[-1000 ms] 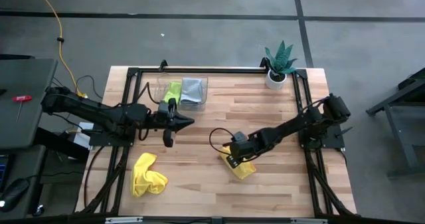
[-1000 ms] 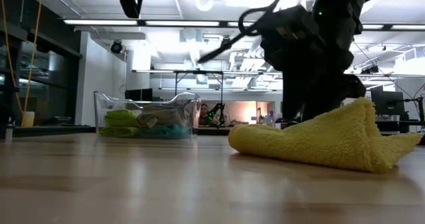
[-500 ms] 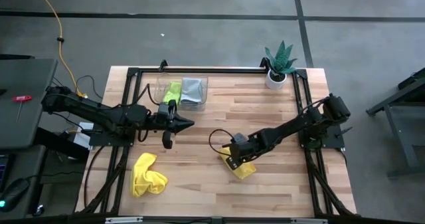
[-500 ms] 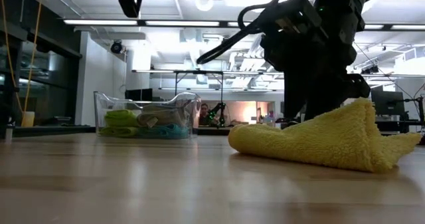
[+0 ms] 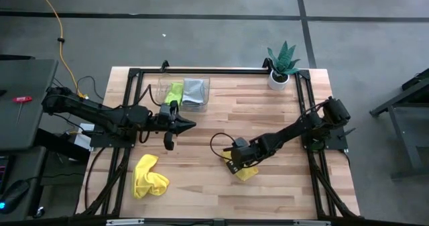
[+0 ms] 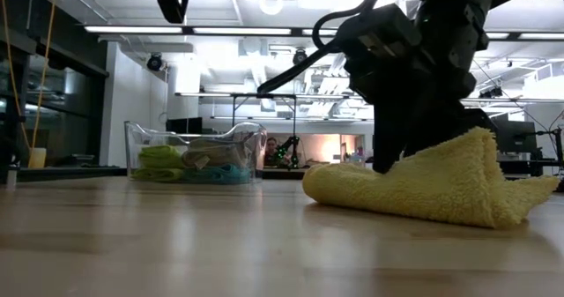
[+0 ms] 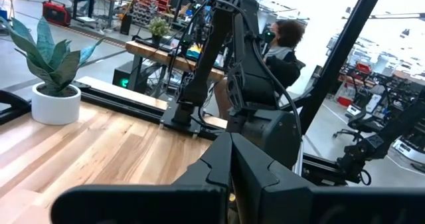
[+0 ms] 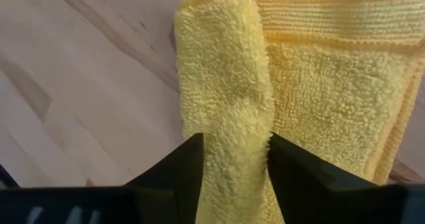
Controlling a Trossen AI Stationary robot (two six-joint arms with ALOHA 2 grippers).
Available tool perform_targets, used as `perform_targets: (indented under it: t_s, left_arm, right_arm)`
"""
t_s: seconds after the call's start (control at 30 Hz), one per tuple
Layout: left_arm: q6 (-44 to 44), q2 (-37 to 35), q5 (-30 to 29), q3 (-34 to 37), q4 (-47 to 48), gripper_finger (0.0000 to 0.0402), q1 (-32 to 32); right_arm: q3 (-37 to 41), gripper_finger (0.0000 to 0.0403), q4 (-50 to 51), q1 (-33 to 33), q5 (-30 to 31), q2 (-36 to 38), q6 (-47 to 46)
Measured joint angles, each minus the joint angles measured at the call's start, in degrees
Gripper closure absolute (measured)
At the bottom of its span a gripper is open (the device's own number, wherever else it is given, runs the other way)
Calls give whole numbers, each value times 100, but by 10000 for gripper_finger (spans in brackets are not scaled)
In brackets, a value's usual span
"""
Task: Fold microfiber towels
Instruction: Fold the top yellow towel
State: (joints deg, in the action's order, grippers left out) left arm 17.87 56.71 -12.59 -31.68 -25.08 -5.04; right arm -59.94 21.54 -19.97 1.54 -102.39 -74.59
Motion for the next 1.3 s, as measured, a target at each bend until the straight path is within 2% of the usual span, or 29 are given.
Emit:
perform_targets:
  t_s: [0.3,0.5,0.8,1.07,1.3]
  left_arm:
    - [0,1,-2,-1,0,401,0]
    - [0,2,-2,-3,12,401,2]
    - [0,2,-2,-3,40,401,2]
    - [4,2,161,-3,46,401,2]
    - [17,2,169,-3,83,401,2]
  right_arm:
    - [2,316,7,0,18,28,0]
    - [4,393,129,-50,149,366,2]
    - [4,400,958,-368,340,810,-634]
    - [7,402,-30,-496,346,757,-700]
    - [7,402,-808,-247,105,459,-448]
